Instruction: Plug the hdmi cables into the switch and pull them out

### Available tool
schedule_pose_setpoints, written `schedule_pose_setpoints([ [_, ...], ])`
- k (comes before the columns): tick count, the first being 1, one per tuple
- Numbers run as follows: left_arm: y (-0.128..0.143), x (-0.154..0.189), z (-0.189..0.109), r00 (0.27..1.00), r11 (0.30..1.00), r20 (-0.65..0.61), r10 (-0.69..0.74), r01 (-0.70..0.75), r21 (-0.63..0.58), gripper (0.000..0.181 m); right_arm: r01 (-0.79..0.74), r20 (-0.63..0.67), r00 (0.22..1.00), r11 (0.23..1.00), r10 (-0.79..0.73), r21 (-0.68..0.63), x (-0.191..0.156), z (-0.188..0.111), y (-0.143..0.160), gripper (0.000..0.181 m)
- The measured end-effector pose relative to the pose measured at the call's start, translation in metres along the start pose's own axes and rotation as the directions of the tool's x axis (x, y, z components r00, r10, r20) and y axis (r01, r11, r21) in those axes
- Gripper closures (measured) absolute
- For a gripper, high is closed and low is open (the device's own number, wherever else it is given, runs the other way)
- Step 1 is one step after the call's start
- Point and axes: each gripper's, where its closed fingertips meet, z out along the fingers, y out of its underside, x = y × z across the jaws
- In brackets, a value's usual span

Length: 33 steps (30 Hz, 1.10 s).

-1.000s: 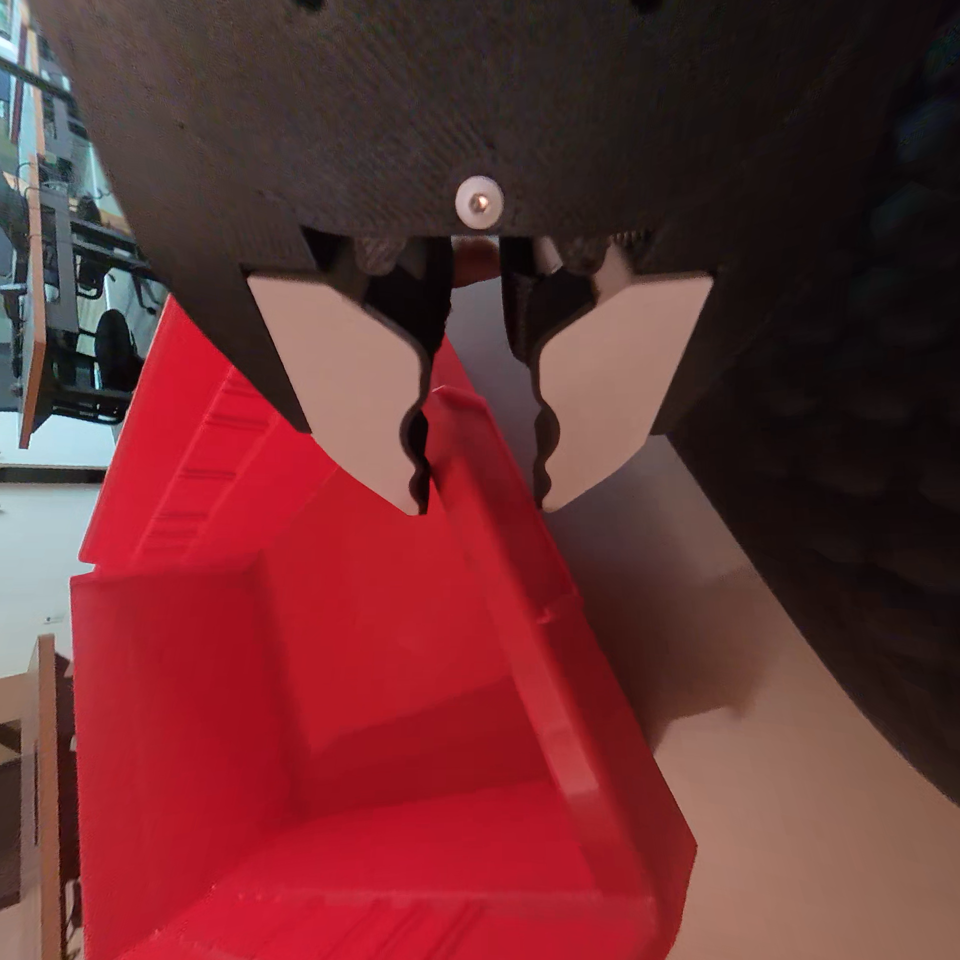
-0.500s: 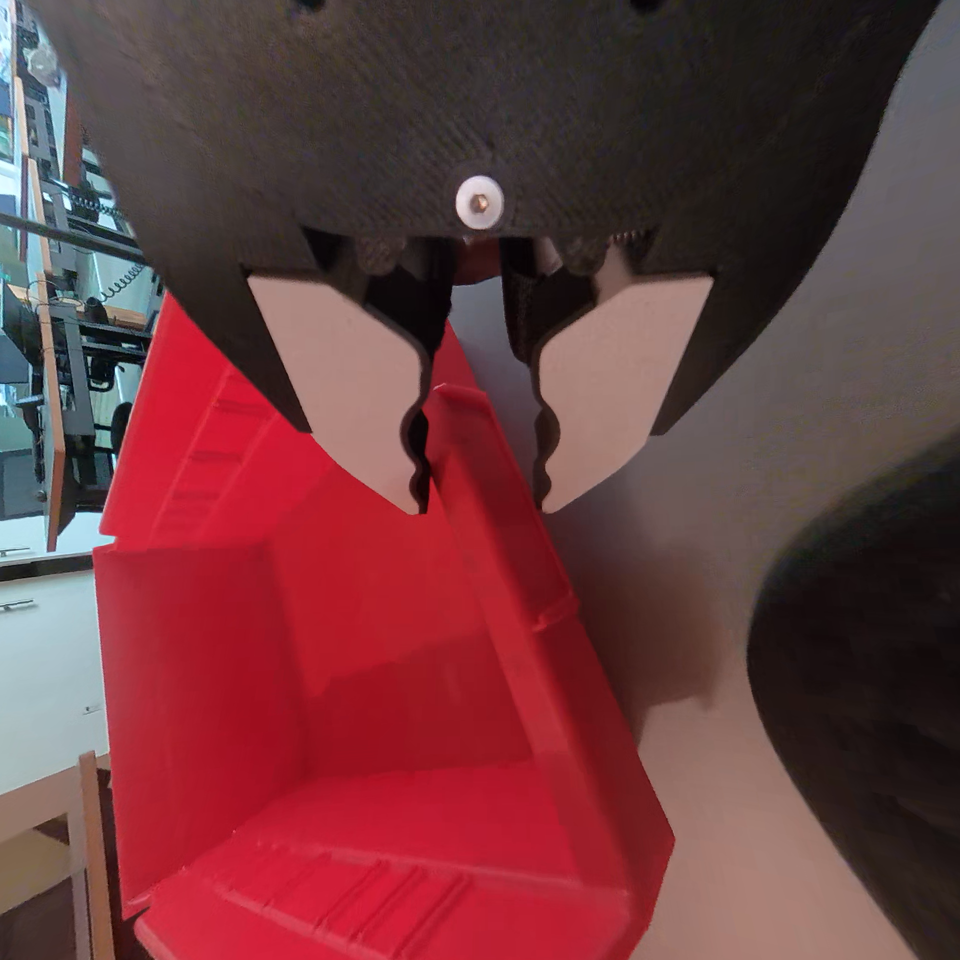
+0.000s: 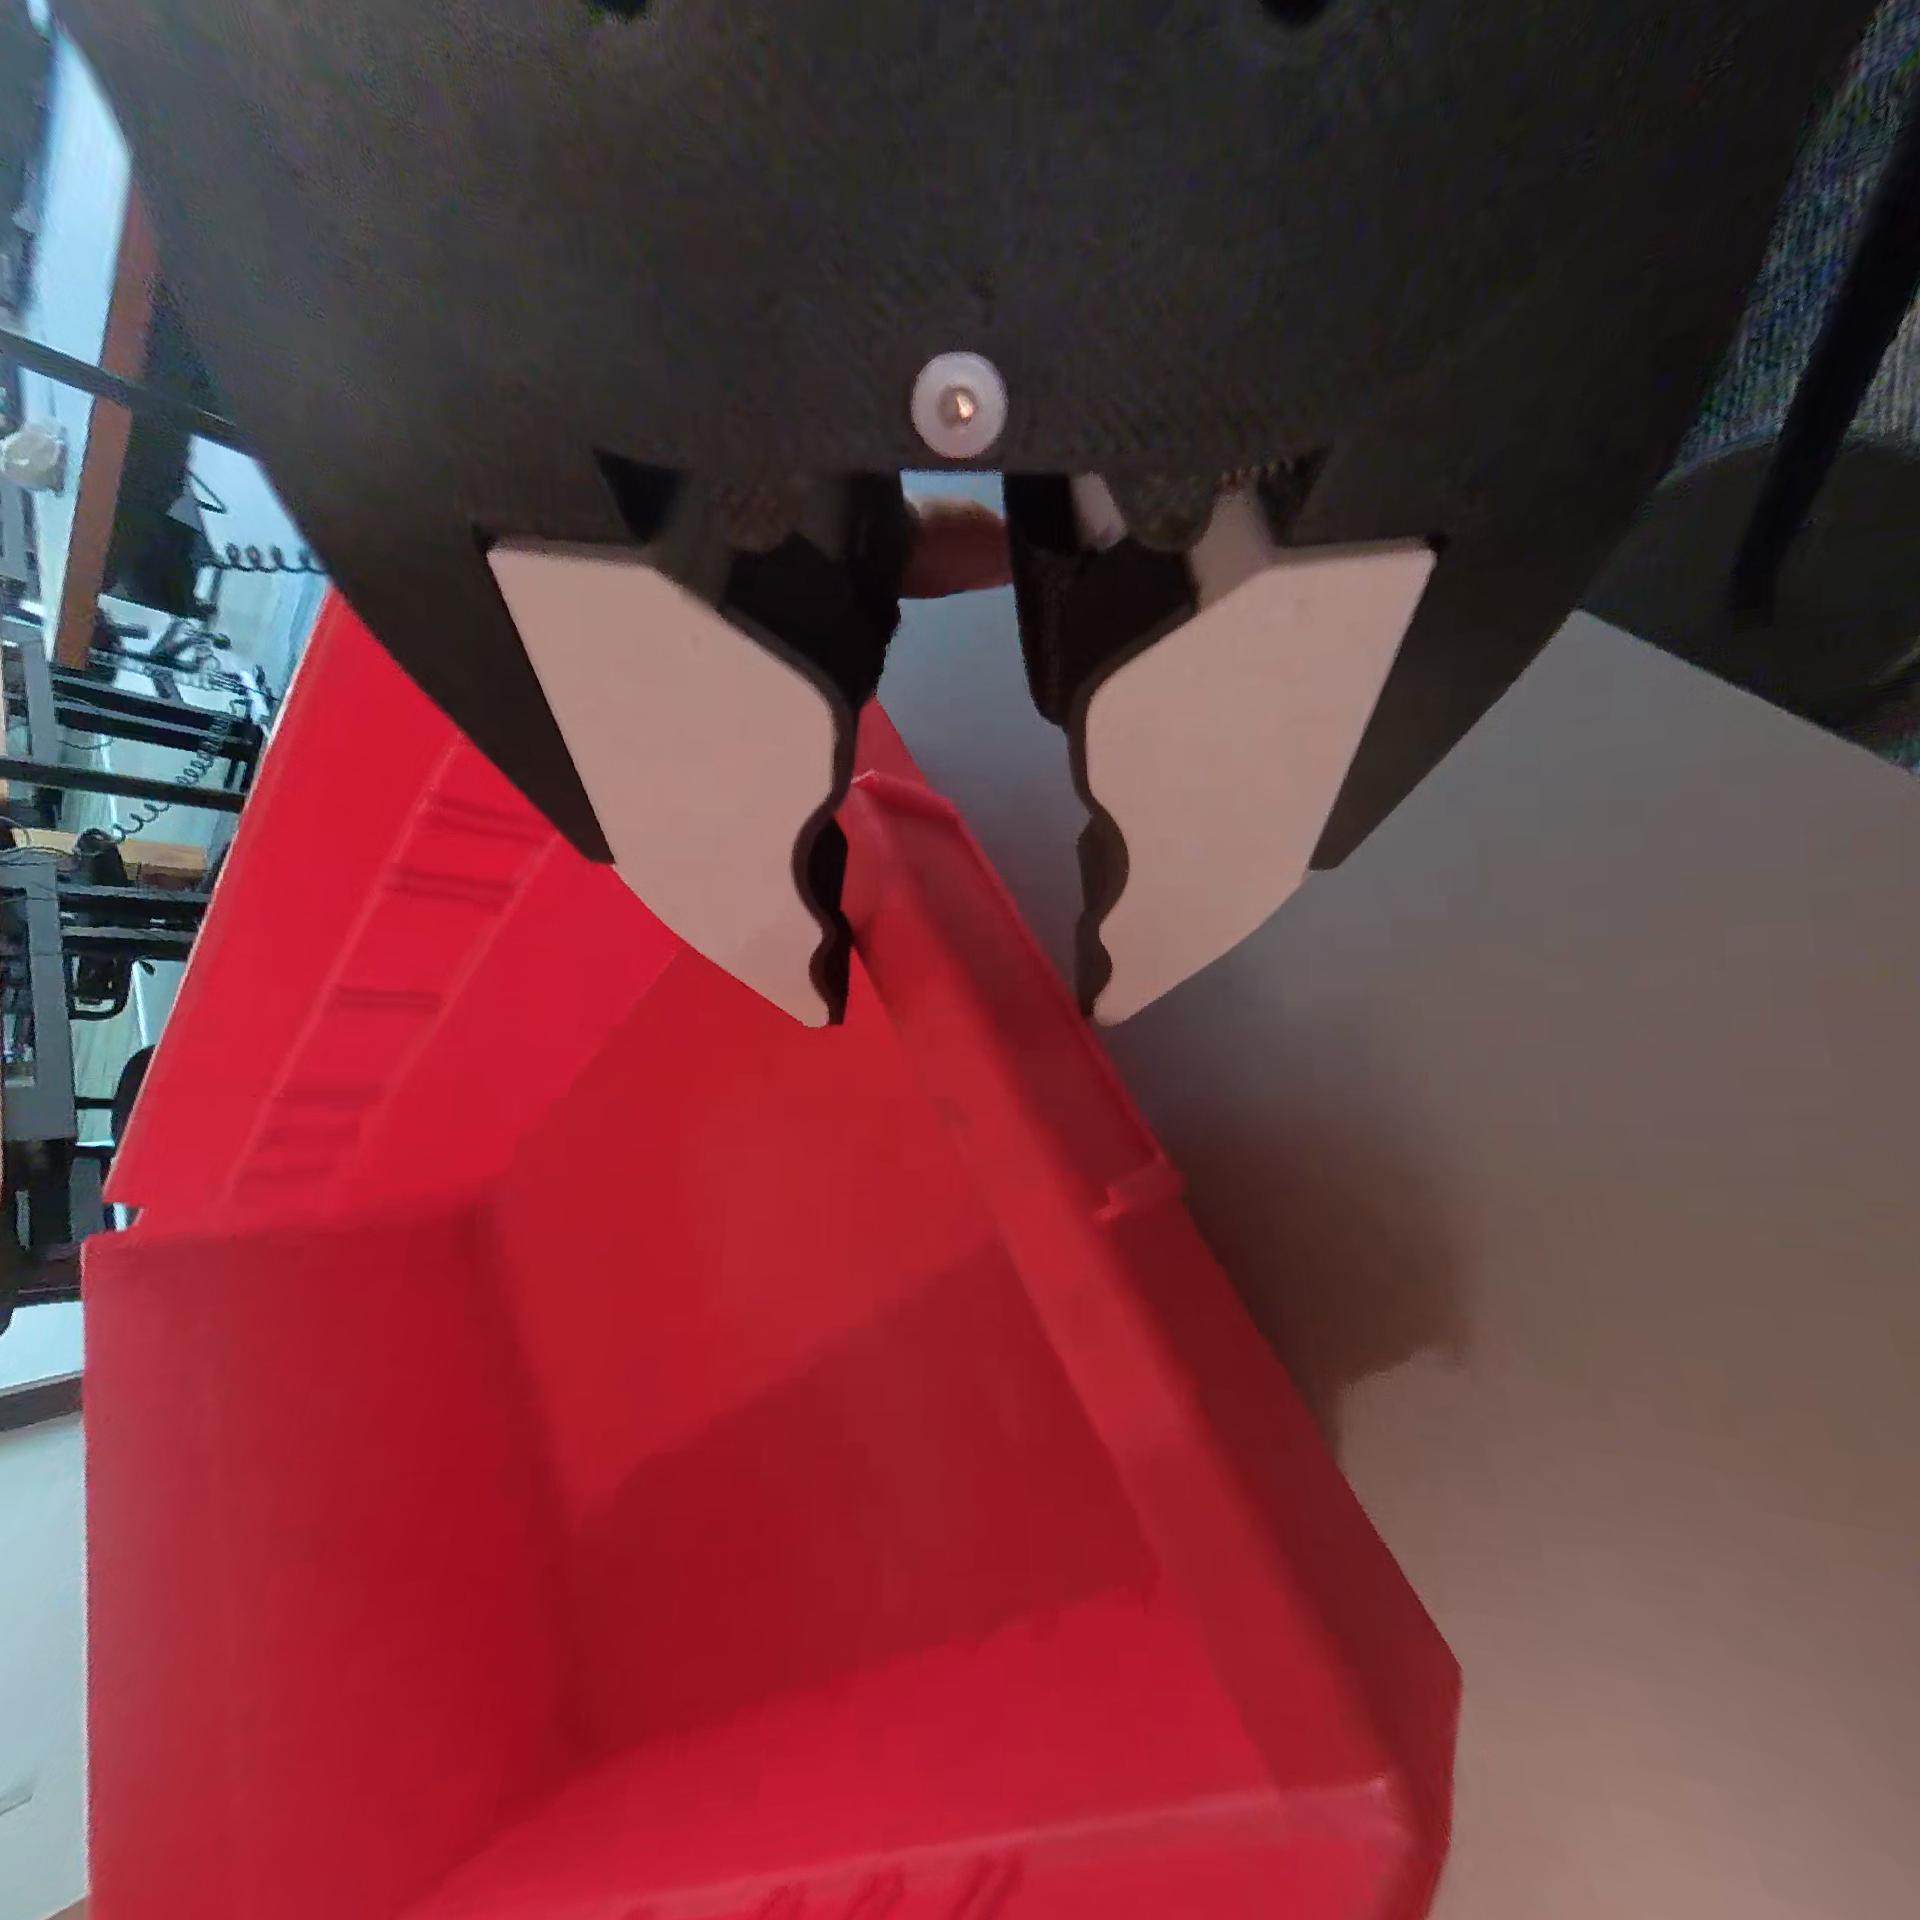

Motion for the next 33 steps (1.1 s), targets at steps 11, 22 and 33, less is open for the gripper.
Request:
schedule_pose_setpoints([
  [11, -0.04, -0.01, -0.035, 0.888, 0.843, 0.019, -0.46, 0.43, 0.323, 0.091, -0.47, 0.289, 0.865, 0.459, 0.41, 0.754, 0.025, -0.102, -0.112, 0.059],
  [22, -0.131, -0.106, -0.116, 0.579, 0.169, -0.392, -0.715, 0.687, 0.707, 0.082, -0.576, 0.592, 0.802, -0.167, 0.072, 0.8, -0.054, -0.156, -0.261, 0.035],
  [33, -0.122, -0.128, 0.001, 0.987, 0.985, -0.01, 0.159, -0.158, 0.069, 0.099, -0.516, 0.543, 0.838, -0.242, 0.057, 0.822, -0.09, -0.136, -0.282, 0.05],
])
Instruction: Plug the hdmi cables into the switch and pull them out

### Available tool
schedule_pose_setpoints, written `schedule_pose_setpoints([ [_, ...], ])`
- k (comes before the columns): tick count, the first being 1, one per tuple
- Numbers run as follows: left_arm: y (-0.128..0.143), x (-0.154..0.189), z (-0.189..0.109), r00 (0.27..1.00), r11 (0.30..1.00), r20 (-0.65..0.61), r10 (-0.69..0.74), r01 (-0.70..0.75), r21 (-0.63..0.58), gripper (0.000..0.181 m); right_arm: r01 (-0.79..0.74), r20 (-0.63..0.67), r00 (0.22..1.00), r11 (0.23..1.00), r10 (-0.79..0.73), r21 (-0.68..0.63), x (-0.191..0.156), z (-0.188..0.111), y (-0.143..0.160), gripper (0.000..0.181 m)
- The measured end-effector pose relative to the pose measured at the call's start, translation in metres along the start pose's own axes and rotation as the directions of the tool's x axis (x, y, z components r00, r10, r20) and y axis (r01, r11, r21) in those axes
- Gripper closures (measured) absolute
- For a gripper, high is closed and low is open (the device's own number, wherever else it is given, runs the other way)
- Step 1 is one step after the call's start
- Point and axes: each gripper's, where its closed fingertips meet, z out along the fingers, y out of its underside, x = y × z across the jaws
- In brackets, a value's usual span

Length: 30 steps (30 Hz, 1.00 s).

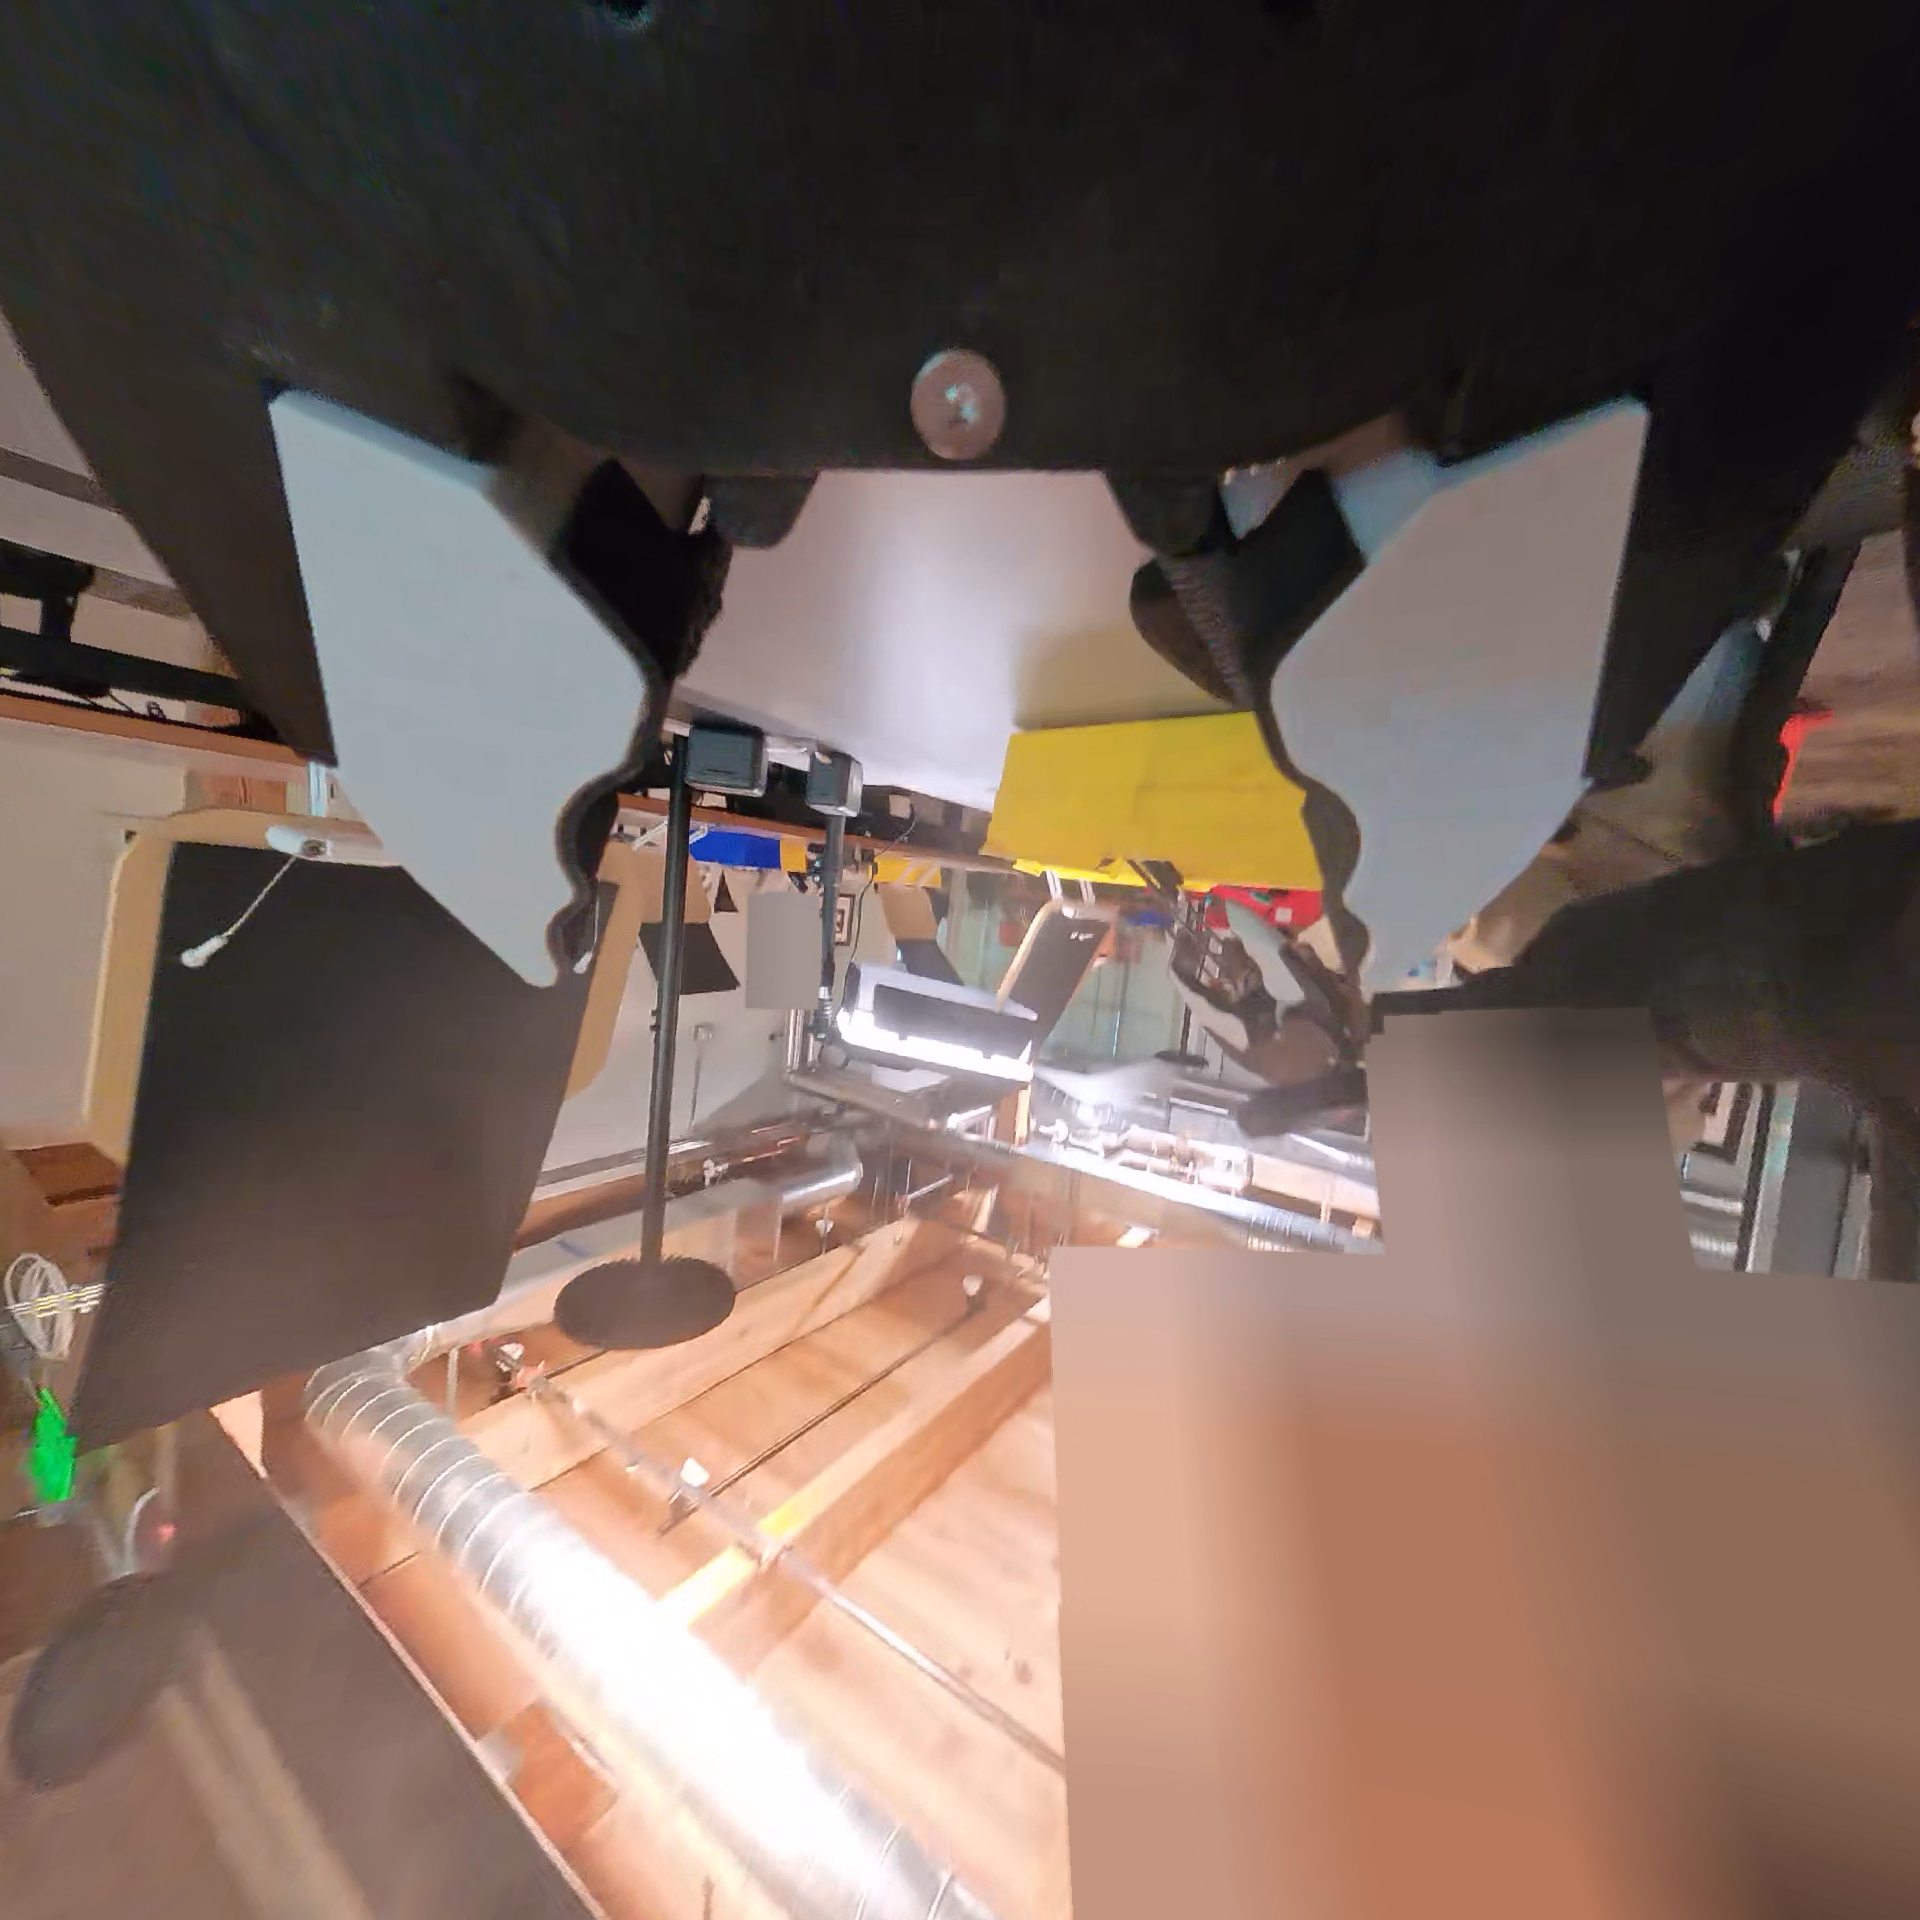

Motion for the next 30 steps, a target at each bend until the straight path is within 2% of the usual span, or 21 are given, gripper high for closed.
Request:
schedule_pose_setpoints([
  [4, 0.012, -0.012, 0.026, 0.975, 0.97, -0.049, 0.216, -0.22, -0.105, 0.103, -0.012, -0.018, 1.0, 1.0, 0.012, 0.024, 0.004, -0.002, -0.002, 0.055],
  [8, 0.026, -0.016, 0.048, 0.923, 0.905, -0.118, 0.365, -0.382, -0.189, 0.114, -0.013, -0.026, 1.0, 0.999, 0.014, 0.043, 0.007, -0.004, -0.004, 0.058],
  [10, 0.036, -0.017, 0.055, 0.901, 0.87, -0.164, 0.401, -0.431, -0.237, 0.122, -0.026, -0.036, 0.999, 0.998, 0.028, 0.057, 0.01, -0.006, -0.006, 0.06],
  [12, 0.046, -0.015, 0.059, 0.897, 0.857, -0.224, 0.382, -0.434, -0.278, 0.136, -0.036, -0.043, 0.998, 0.997, 0.039, 0.069, 0.012, -0.006, -0.007, 0.062],
  [15, 0.059, -0.014, 0.067, 0.89, 0.839, -0.265, 0.371, -0.443, -0.314, 0.147, -0.036, -0.041, 0.998, 0.997, 0.039, 0.07, 0.011, -0.007, -0.007, 0.064],
  [17, 0.063, -0.017, 0.073, 0.877, 0.819, -0.254, 0.407, -0.474, -0.323, 0.153, -0.028, -0.038, 0.999, 0.998, 0.031, 0.065, 0.01, -0.006, -0.007, 0.066],
  [20, 0.068, -0.026, 0.083, 0.852, 0.779, -0.194, 0.486, -0.523, -0.346, 0.153, -0.023, -0.036, 0.999, 0.998, 0.025, 0.058, 0.01, -0.006, -0.005, 0.067],
  [23, 0.067, -0.033, 0.083, 0.816, 0.73, -0.155, 0.556, -0.57, -0.377, 0.168, -0.035, -0.043, 0.998, 0.997, 0.037, 0.062, 0.012, -0.006, -0.006, 0.07],
  [26, 0.052, -0.039, 0.074, 0.839, 0.77, -0.08, 0.538, -0.528, -0.359, 0.171, -0.054, -0.054, 0.997, 0.996, 0.058, 0.071, 0.015, -0.007, -0.006, 0.071],
  [30, 0.027, -0.06, 0.048, 0.863, 0.836, 0.11, 0.493, -0.435, -0.333, 0.173, -0.053, -0.056, 0.997, 0.996, 0.057, 0.073, 0.016, -0.007, -0.007, 0.073],
])
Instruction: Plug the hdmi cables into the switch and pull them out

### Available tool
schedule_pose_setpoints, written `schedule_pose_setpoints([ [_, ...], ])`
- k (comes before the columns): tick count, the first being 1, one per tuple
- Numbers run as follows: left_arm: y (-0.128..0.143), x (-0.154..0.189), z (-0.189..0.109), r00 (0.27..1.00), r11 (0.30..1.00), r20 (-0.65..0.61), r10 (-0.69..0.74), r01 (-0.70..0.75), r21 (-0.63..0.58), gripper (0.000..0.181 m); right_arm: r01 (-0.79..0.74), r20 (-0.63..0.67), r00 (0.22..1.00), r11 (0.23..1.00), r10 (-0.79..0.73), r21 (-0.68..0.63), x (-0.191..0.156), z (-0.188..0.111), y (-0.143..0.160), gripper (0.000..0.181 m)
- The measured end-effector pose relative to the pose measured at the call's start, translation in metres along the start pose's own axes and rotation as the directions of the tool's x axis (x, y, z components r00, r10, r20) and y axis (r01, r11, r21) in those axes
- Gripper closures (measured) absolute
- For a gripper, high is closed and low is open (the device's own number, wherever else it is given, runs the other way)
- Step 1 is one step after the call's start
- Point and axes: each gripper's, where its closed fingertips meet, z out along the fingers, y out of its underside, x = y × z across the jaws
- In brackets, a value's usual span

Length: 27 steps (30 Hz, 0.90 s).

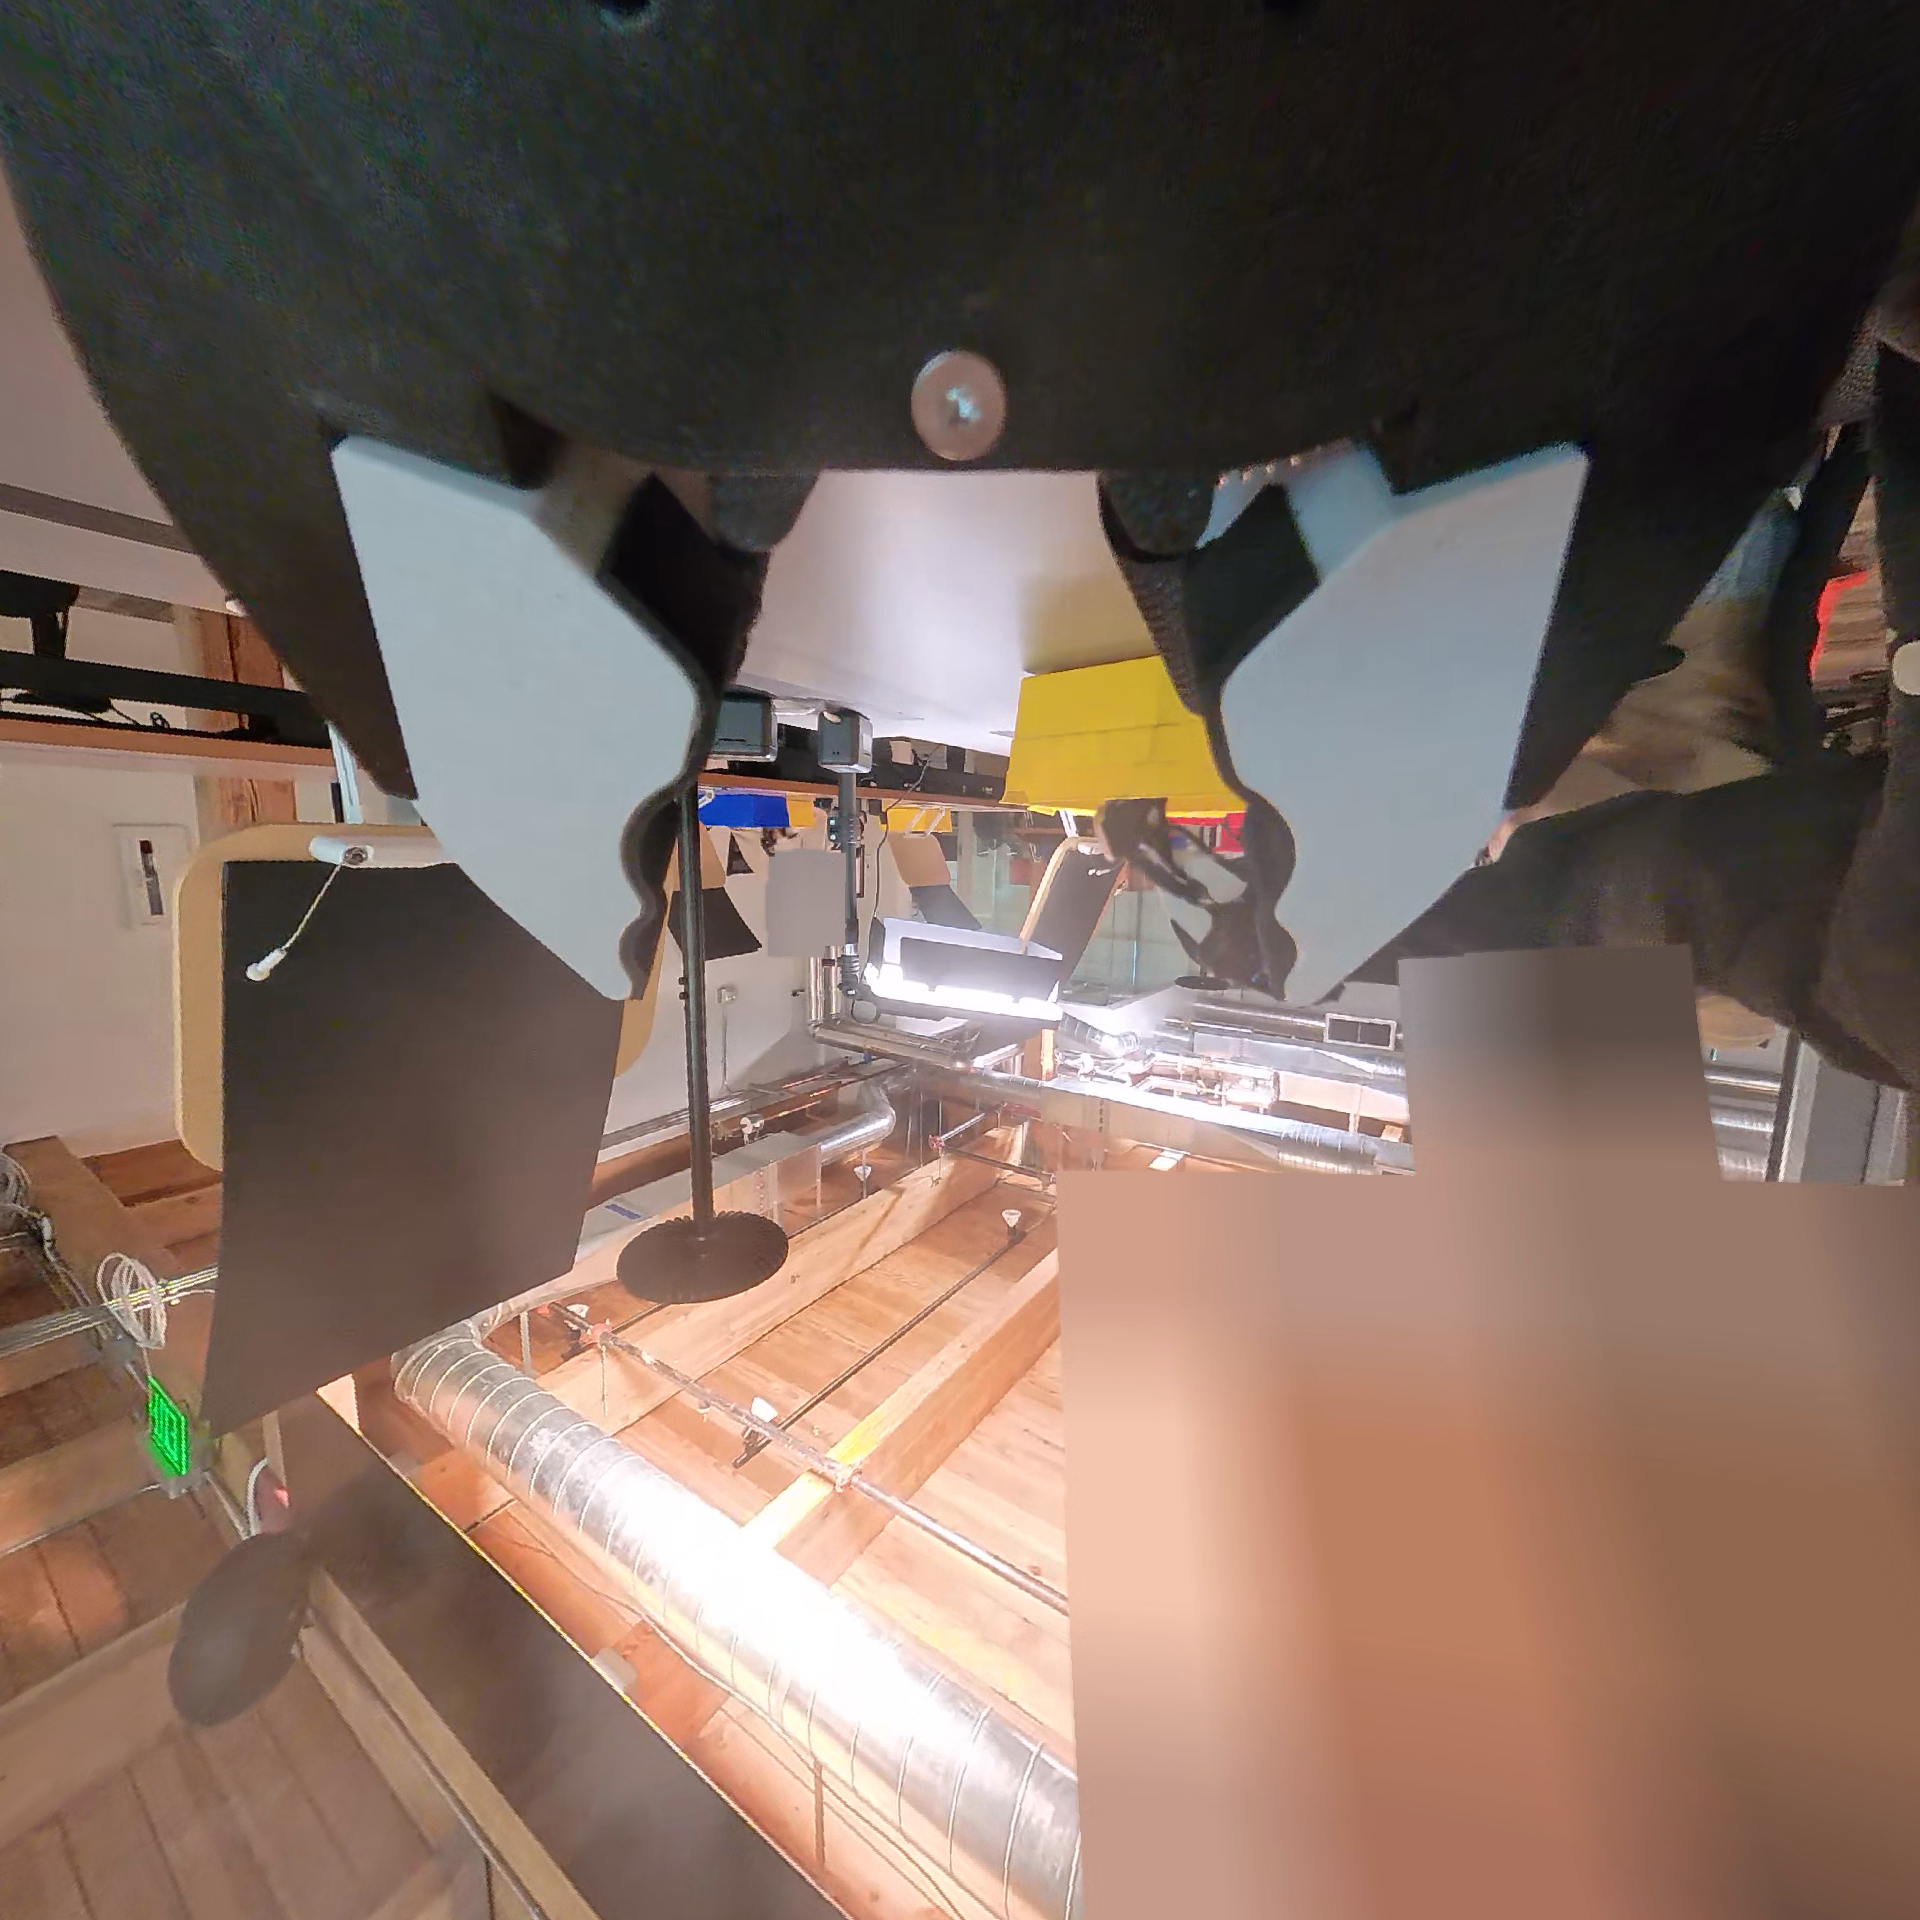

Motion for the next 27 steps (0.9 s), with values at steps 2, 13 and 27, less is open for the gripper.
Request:
schedule_pose_setpoints([
  [2, -0.004, -0.022, -0.018, 0.987, 0.996, 0.132, -0.09, 0.087, 0.028, 0.173, 0.011, 0.001, 1.0, 1.0, -0.011, -0.003, -0.001, 0.0, 0.001, 0.074],
  [13, -0.137, -0.054, -0.133, 0.614, 0.66, 0.317, -0.723, 0.477, 0.581, 0.177, 0.09, 0.016, 0.996, 0.995, -0.09, -0.049, -0.007, 0.003, 0.008, 0.085],
  [27, -0.411, 0.052, -0.191, 0.62, -0.081, -0.544, -0.566, 0.615, 0.785, 0.179, 0.171, 0.125, 0.981, 0.968, -0.149, -0.185, -0.041, 0.024, 0.038, 0.104],
])
